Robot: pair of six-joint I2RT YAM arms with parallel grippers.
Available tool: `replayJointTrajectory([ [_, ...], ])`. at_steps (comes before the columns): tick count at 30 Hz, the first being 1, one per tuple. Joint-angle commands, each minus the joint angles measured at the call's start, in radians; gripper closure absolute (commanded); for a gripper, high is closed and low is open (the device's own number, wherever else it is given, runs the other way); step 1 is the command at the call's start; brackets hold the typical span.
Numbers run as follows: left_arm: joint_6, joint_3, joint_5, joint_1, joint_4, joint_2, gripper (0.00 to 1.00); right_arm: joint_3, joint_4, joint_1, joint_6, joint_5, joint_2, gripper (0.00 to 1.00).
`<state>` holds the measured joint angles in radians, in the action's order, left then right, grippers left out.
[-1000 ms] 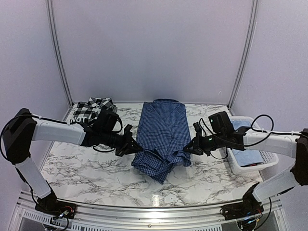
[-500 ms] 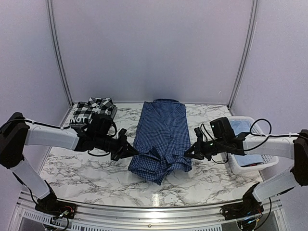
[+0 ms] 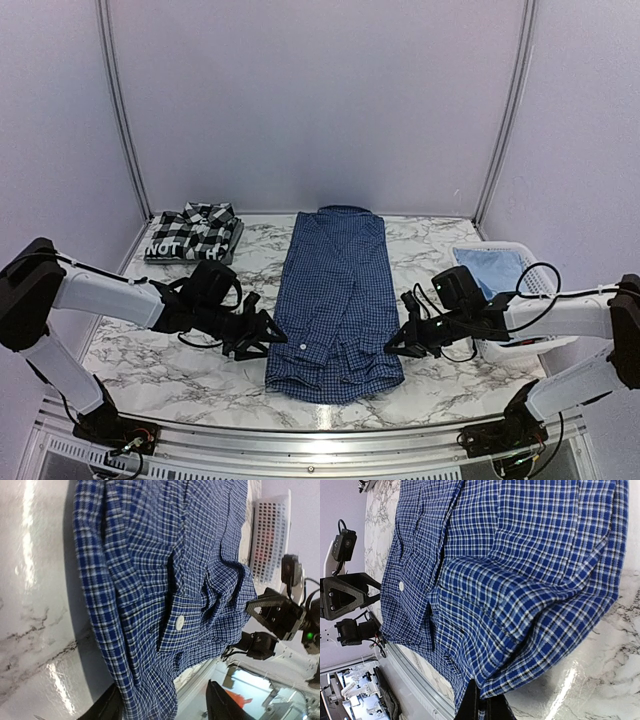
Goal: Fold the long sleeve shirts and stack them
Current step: Pick up the rectangle-folded shirt from the center of the board.
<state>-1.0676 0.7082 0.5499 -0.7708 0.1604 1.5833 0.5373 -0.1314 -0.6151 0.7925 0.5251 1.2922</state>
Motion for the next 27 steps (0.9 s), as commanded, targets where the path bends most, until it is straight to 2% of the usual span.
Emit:
replayJointTrajectory([
  [1,0.086,0.016,-0.018,0.001,-0.036,0.027,0.33,0.000,0.014,-0.010,0.006,-0.009,-0.003,1.00],
  [6,0.212,0.090,-0.094,0.000,-0.194,0.083,0.30,0.003,0.026,-0.009,0.007,-0.004,0.004,1.00],
  [8,0.220,0.101,-0.085,0.000,-0.197,0.109,0.30,0.003,0.027,-0.009,0.008,-0.005,0.006,1.00],
  [16,0.177,0.112,-0.023,-0.001,-0.090,0.167,0.32,-0.003,0.040,-0.010,0.014,-0.004,0.009,1.00],
  [21,0.093,0.076,0.030,-0.007,0.026,0.195,0.38,-0.005,0.051,-0.011,0.013,0.002,0.020,1.00],
  [27,0.064,0.067,0.050,-0.021,0.041,0.213,0.48,-0.003,0.053,-0.010,0.011,0.005,0.022,1.00],
])
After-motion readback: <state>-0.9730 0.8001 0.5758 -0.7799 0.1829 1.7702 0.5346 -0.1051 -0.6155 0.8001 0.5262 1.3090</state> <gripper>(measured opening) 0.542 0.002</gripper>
